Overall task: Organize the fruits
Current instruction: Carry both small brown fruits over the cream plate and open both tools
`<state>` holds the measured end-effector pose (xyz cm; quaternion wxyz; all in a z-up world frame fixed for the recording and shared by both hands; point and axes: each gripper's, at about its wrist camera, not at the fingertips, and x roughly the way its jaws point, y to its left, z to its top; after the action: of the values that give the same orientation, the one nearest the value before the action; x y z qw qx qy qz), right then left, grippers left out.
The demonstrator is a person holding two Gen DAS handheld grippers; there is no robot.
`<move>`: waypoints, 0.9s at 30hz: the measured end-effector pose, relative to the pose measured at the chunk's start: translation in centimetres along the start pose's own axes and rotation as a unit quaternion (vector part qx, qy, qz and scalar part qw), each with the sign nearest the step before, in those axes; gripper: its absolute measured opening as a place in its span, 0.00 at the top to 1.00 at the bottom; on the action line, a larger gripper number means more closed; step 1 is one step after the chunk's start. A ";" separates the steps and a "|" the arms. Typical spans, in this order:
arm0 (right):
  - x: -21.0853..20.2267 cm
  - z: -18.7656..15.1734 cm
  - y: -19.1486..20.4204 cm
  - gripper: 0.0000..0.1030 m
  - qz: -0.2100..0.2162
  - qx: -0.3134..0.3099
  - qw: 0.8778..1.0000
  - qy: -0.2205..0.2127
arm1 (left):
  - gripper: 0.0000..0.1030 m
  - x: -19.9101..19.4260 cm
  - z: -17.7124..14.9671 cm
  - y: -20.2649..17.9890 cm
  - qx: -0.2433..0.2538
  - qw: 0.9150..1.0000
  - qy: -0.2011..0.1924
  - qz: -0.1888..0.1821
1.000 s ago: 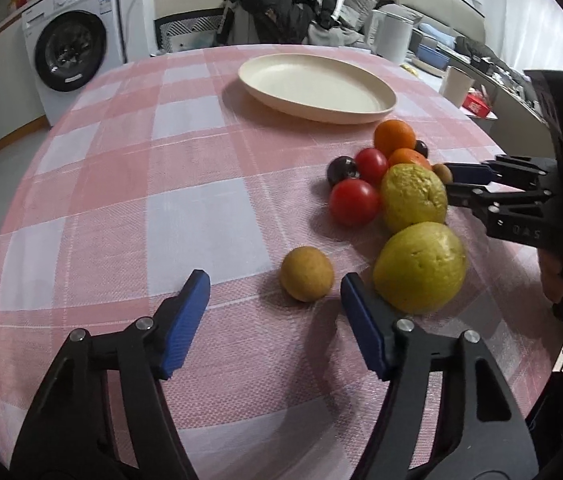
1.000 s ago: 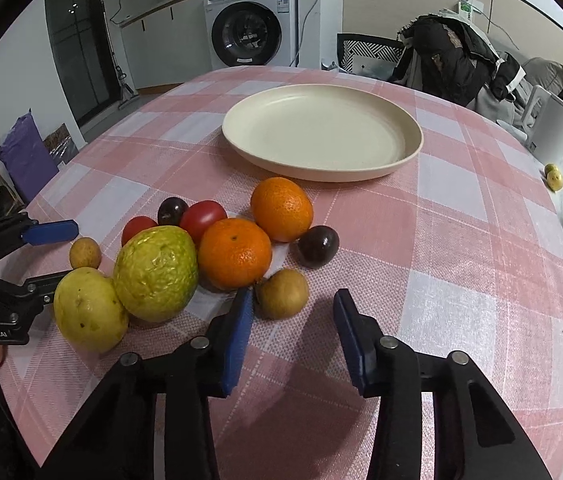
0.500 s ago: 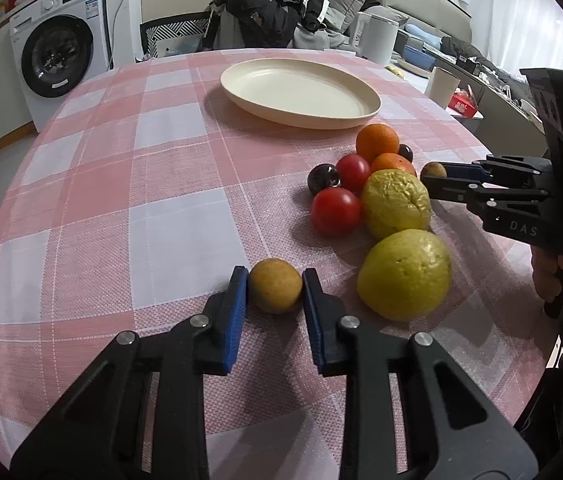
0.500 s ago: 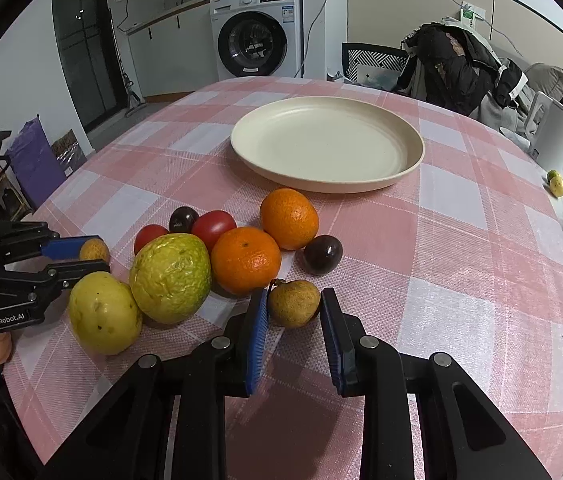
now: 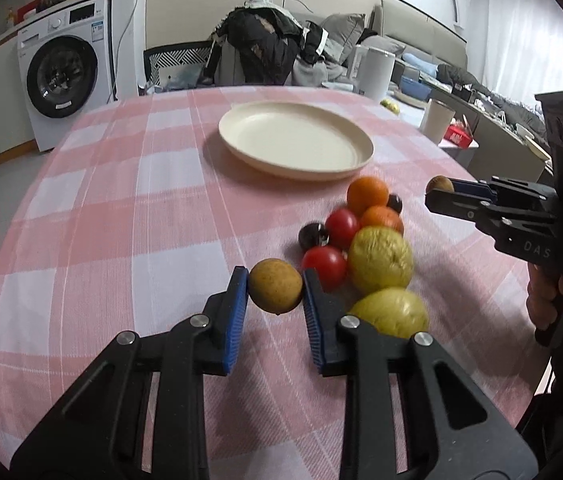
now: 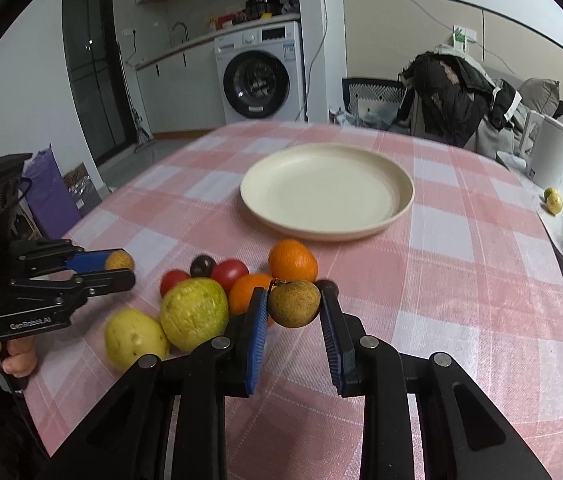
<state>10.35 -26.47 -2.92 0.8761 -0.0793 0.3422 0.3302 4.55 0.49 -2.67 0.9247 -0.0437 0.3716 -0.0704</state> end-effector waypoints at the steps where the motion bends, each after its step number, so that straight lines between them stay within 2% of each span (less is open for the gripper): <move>1: -0.3 0.2 -0.1 0.74 0.001 0.003 1.000 -0.008 | 0.76 0.0 0.2 0.0 0.000 1.000 -0.003 0.000; 16: -0.6 2.6 -1.2 0.74 0.011 0.032 0.998 -0.048 | 0.76 0.5 3.8 -1.4 0.003 0.999 -0.044 0.011; 27: 0.3 4.6 -2.2 0.74 0.018 0.049 0.998 -0.046 | 0.76 1.4 6.9 -2.7 0.007 0.997 -0.071 0.007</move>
<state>14.45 -26.36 0.14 0.8876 -0.0148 0.3184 0.3324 10.06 -2.23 1.78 0.9495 -0.0396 0.3047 -0.0636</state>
